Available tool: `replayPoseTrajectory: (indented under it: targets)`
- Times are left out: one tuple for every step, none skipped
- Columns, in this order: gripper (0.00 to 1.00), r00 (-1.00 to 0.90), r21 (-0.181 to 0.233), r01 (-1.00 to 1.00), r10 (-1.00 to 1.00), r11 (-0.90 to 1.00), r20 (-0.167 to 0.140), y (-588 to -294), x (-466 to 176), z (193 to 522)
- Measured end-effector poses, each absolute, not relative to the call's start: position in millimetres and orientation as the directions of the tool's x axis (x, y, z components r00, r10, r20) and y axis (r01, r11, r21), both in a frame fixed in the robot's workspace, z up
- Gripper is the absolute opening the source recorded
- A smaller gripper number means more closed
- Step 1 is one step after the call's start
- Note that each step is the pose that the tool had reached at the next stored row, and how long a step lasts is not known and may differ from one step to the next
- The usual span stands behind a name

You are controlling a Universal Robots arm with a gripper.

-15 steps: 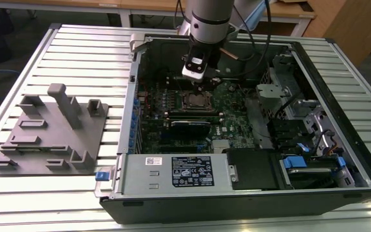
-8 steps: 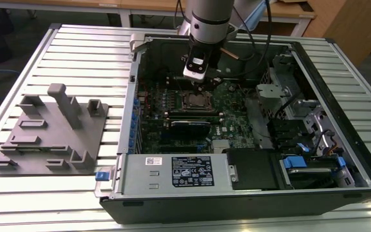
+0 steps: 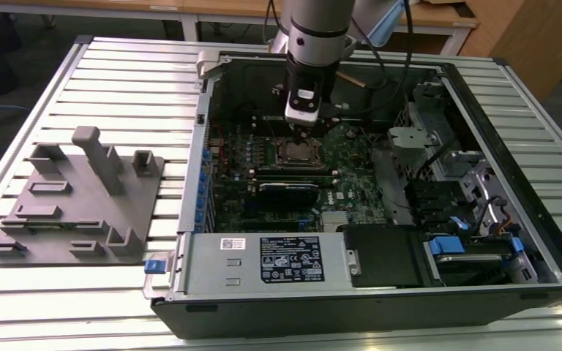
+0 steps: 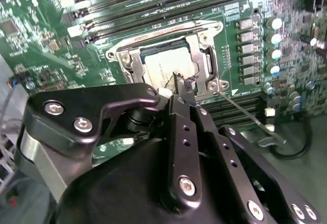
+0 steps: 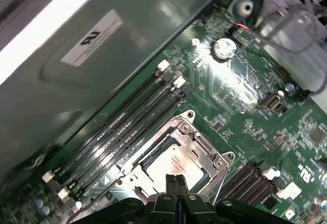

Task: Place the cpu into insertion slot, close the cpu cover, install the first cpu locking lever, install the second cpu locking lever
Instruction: 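Close the cpu cover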

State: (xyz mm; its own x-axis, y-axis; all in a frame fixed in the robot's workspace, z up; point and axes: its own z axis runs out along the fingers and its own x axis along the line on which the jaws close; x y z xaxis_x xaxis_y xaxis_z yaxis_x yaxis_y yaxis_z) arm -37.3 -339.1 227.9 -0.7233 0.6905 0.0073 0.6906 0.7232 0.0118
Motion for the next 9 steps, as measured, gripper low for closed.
replayPoseTrajectory:
  targets:
    - [0.1, -0.736, 0.012, 0.677, 0.677, 0.736, 0.007, -339.1, -37.3, 227.8]
    - [0.1, -0.747, 0.012, 0.664, 0.664, 0.747, 0.007, -339.1, -37.3, 227.6]
    - [0.1, -0.758, 0.012, 0.652, 0.652, 0.758, 0.007, -339.1, -37.3, 227.5]
    - [0.1, -0.769, 0.012, 0.639, 0.639, 0.769, 0.007, -339.1, -37.3, 227.4]
    - [0.1, -0.78, 0.012, 0.626, 0.626, 0.78, 0.008, -339.1, -37.3, 227.3]
    - [0.1, -0.791, 0.012, 0.612, 0.612, 0.791, 0.008, -339.1, -37.3, 227.2]
    - [0.1, -0.802, 0.012, 0.597, 0.597, 0.802, 0.008, -339.1, -37.3, 227.1]
    - [0.1, -0.812, 0.012, 0.584, 0.584, 0.812, 0.008, -339.1, -37.3, 227.0]
    - [0.1, -0.822, 0.012, 0.57, 0.57, 0.822, 0.008, -339.1, -37.3, 226.9]
